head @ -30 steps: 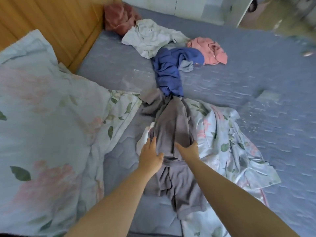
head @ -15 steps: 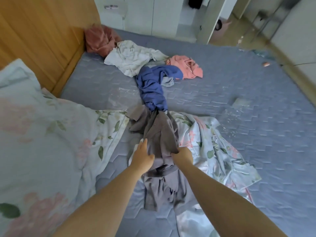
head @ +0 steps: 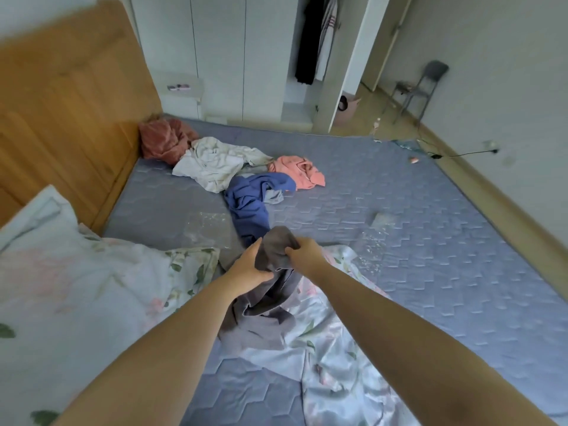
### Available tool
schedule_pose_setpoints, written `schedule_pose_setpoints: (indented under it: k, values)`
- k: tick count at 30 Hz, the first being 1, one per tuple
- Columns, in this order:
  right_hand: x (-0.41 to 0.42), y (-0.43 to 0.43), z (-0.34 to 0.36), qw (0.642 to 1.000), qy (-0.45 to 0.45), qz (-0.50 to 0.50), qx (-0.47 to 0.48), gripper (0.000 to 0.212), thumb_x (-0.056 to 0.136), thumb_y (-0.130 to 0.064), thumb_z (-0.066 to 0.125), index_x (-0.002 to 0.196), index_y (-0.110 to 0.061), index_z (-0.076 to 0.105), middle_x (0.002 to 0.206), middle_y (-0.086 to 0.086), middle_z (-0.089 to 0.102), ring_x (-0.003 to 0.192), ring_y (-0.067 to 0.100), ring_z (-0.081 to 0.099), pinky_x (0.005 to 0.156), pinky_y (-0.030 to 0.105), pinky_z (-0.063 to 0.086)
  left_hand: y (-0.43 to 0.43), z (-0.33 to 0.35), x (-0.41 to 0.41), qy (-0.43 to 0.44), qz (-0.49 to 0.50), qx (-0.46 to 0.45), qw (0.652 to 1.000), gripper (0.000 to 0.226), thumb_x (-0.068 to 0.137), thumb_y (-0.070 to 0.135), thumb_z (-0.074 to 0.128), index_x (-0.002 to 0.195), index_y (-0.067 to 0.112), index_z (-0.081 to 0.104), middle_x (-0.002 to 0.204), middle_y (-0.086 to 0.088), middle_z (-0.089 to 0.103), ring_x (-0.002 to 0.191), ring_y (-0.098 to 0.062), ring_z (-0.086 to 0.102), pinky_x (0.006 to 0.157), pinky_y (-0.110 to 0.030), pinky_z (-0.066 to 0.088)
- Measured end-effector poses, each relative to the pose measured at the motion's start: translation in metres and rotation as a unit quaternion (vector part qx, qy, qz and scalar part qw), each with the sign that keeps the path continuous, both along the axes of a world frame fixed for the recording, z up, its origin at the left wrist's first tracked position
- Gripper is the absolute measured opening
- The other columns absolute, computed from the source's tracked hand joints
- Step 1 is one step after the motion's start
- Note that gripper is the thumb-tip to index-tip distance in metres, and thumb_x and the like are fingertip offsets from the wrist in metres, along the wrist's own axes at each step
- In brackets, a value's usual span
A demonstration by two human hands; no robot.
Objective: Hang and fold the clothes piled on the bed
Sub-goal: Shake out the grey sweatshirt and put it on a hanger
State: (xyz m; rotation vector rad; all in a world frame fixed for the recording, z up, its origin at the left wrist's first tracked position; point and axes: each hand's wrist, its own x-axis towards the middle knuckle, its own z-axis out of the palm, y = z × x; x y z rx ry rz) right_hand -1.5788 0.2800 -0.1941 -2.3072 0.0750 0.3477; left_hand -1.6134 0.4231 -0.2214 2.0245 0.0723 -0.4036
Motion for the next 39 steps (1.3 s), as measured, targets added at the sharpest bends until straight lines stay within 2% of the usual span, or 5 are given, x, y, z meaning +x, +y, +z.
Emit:
schedule_pose_setpoints:
  k: [12,22,31,36,39]
  values:
    - [-0.026,0.013,0.117,0.978,-0.162,-0.036,0.123,0.012,0.088,-0.002,0.056,0.086,0.004,0.066,0.077,0.008,0.062,0.075,0.018,0.053,0.067,0.024,0.041,0.009,0.084,0.002,-0.059,-0.037,-0.022,0.997,0.105,0.047,0.045,0.086,0.139,0.034,0.036,0.128,0.012,0.055,0.119,-0.01,0.051,0.104,-0.037,0.042]
    - [-0.026,0.004,0.163,0.938,-0.257,-0.101,0.21,0.03,0.084,-0.007,0.067,0.063,-0.008,0.045,0.063,0.004,0.038,0.065,0.016,0.035,0.058,0.027,0.031,0.005,0.146,0.001,-0.147,0.038,0.034,0.988,0.018,0.075,0.016,0.073,0.067,0.022,0.058,0.065,0.004,0.058,0.072,-0.017,0.056,0.06,-0.026,0.04]
    - [-0.033,-0.038,0.15,0.93,0.002,0.05,0.364,0.037,0.094,-0.027,0.056,0.127,-0.012,0.049,0.115,0.0,0.063,0.102,0.012,0.062,0.074,0.012,0.052,-0.006,0.173,0.001,-0.134,0.075,-0.099,0.983,0.027,0.075,0.007,0.074,0.1,0.007,0.066,0.086,-0.006,0.069,0.077,-0.019,0.064,0.07,-0.029,0.051]
    - [-0.042,-0.051,0.116,0.91,0.032,-0.029,0.412,0.024,0.087,-0.018,0.065,0.103,0.0,0.065,0.109,0.02,0.067,0.098,0.028,0.065,0.094,0.038,0.051,-0.028,0.161,-0.002,-0.102,0.081,-0.142,0.981,0.015,0.076,0.004,0.073,0.088,0.009,0.067,0.081,-0.014,0.066,0.069,-0.021,0.061,0.064,-0.029,0.049]
    - [-0.045,-0.067,0.106,0.906,-0.001,-0.117,0.406,0.012,0.085,-0.008,0.068,0.093,0.001,0.067,0.09,0.014,0.072,0.082,0.026,0.067,0.082,0.035,0.056,-0.044,0.151,-0.004,-0.074,0.071,-0.184,0.978,0.023,0.078,0.001,0.072,0.1,0.005,0.068,0.087,-0.013,0.069,0.077,-0.023,0.064,0.078,-0.034,0.052]
